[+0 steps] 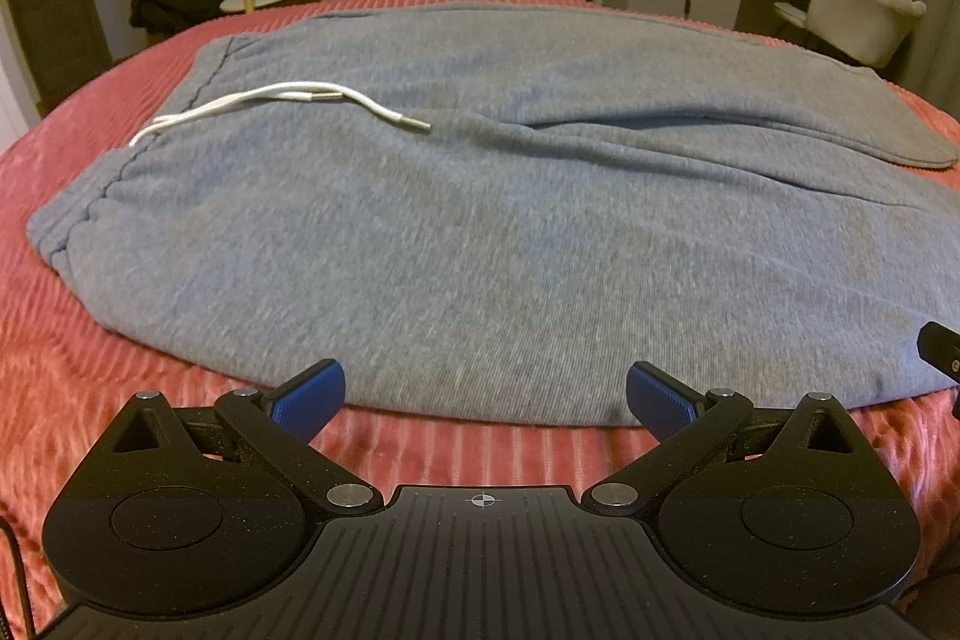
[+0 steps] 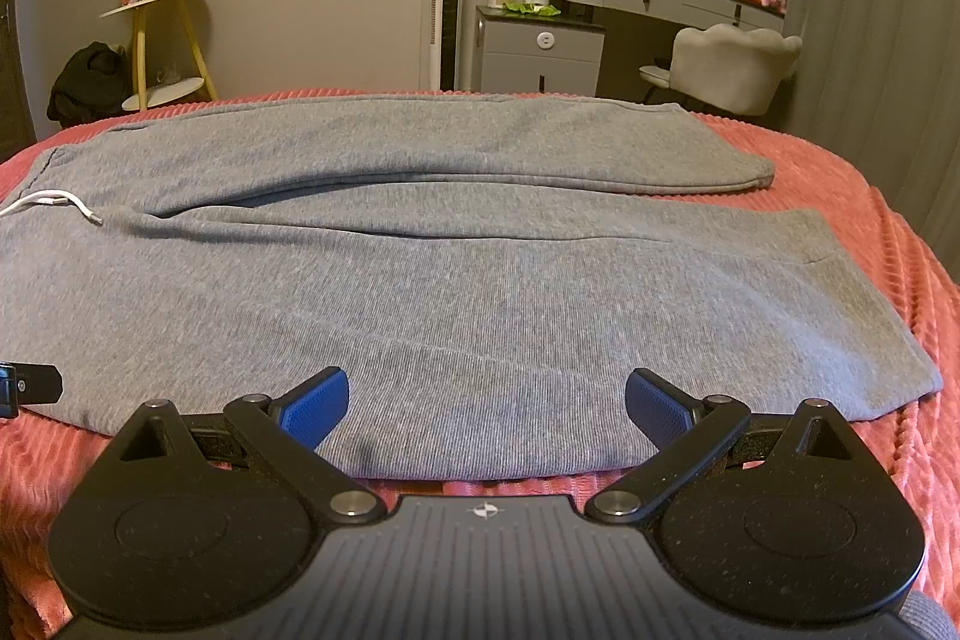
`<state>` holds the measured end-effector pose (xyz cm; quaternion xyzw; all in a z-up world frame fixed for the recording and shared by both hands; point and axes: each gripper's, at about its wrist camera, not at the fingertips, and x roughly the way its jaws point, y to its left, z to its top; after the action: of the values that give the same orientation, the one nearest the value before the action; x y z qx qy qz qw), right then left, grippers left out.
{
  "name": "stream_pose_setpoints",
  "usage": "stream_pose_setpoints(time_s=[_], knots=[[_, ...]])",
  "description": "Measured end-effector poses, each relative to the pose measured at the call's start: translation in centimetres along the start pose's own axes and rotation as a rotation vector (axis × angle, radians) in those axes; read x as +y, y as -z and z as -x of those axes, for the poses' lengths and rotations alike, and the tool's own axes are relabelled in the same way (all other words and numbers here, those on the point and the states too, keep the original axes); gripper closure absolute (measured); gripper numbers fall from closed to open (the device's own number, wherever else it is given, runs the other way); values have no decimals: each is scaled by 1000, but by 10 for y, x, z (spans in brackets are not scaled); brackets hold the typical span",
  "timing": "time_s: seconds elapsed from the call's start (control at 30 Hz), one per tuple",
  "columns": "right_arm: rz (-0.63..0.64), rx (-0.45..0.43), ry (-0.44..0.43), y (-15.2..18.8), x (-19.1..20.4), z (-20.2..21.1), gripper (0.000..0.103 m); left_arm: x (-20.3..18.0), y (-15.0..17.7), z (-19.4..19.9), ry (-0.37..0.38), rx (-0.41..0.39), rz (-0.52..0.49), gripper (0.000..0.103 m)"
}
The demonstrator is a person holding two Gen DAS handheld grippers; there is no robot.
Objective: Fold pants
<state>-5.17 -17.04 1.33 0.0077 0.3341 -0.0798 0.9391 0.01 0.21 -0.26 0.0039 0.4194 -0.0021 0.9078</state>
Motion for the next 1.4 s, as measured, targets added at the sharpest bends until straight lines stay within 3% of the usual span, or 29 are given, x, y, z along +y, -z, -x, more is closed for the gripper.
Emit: stream_pose_setpoints(time_s=[1.4], knots=[[-9,0,-4,0,-2,2,4,1,2,-2,17,16,22,0]])
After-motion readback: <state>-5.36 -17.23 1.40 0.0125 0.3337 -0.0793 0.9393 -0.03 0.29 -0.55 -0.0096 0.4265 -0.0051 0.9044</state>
